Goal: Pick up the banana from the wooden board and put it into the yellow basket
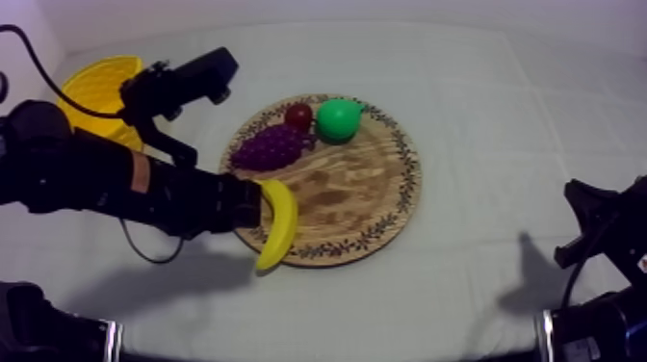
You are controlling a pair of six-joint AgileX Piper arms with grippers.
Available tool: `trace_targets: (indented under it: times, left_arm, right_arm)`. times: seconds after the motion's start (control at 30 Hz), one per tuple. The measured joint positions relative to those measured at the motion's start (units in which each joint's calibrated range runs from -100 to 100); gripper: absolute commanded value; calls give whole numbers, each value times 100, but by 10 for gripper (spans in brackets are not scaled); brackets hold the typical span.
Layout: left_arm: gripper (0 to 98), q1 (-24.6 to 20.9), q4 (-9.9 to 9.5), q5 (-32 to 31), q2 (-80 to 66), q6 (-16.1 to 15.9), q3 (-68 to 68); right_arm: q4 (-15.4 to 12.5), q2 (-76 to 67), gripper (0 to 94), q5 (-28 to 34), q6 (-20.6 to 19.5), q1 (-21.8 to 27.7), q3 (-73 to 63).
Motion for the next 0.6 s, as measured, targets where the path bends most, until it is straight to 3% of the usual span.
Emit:
trace_targets:
  times: [0.33, 0.6]
  left_arm:
    - [466, 32, 170, 224, 1463, 8, -734]
    - [486, 40, 70, 874, 2707, 199, -1774]
  right_arm:
    - [0, 0, 5, 0, -2, 0, 0]
    - [0, 0, 5, 0, -2, 0, 0]
